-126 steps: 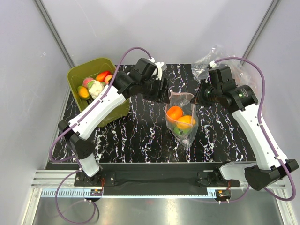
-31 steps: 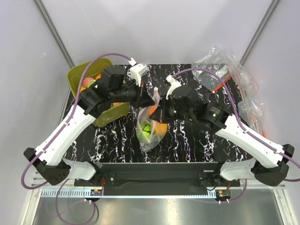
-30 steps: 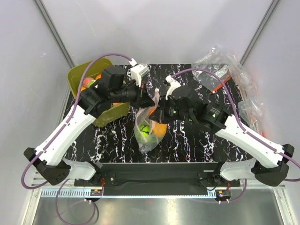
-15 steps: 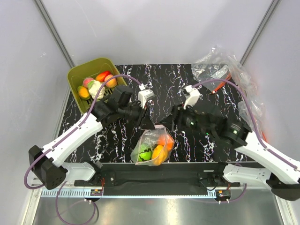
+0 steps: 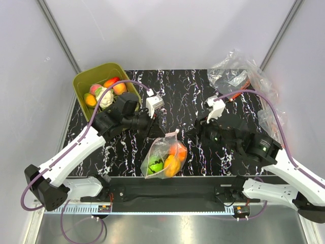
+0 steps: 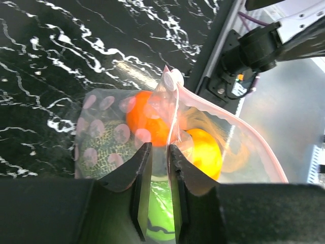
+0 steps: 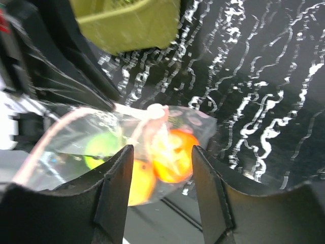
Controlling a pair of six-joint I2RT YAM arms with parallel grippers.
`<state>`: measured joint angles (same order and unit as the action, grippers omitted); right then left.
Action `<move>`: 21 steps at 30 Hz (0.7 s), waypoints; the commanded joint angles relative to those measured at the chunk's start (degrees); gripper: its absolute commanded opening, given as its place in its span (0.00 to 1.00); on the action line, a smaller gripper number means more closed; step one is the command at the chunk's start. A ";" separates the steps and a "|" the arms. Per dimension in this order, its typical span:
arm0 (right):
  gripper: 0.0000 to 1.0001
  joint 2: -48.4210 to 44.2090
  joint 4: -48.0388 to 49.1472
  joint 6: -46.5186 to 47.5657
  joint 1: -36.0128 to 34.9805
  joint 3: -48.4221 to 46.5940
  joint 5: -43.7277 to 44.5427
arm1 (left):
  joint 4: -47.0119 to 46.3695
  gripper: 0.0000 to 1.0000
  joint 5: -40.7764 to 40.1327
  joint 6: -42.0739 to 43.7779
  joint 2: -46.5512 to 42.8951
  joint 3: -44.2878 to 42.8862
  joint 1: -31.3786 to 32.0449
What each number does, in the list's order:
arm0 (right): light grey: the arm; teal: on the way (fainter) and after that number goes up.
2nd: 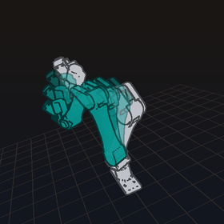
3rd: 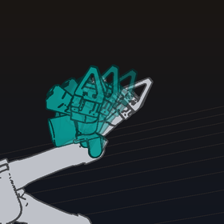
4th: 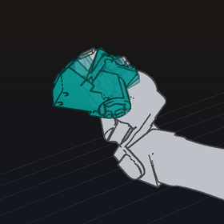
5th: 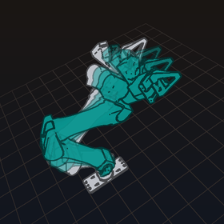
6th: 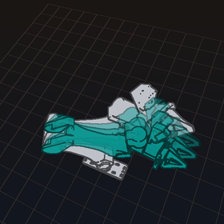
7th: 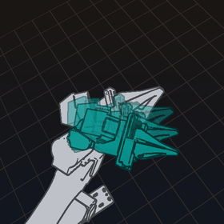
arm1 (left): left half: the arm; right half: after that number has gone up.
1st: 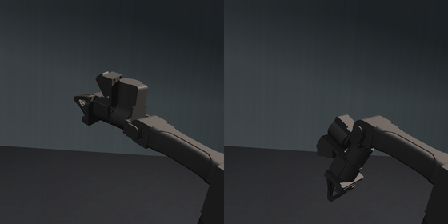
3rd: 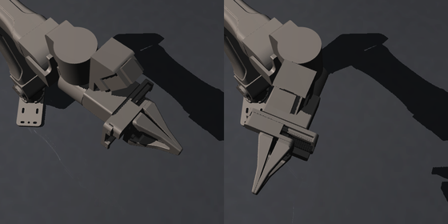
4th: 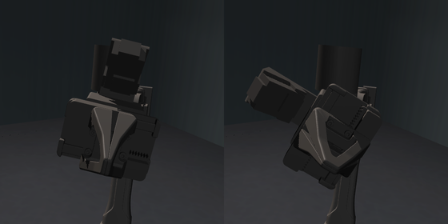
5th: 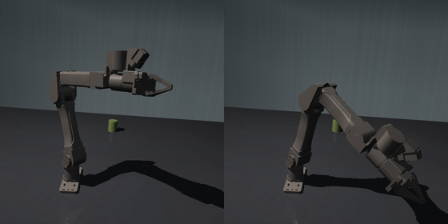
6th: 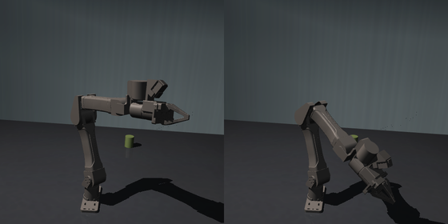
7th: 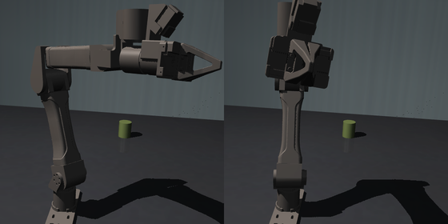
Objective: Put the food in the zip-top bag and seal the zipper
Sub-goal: Adjust the zipper food storage bag at the center of the board, then zip the zipper food storage bag at the center of the board.
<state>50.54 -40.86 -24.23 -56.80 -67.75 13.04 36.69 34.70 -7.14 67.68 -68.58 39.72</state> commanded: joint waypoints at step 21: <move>0.75 10.61 28.82 14.64 21.29 12.99 -49.51 | 1.90 0.00 -8.06 9.16 1.58 -7.28 -0.26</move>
<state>59.13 -18.74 -11.81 -35.90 -54.68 -29.74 39.99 28.62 0.23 68.99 -73.91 39.72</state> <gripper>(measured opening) 0.746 0.008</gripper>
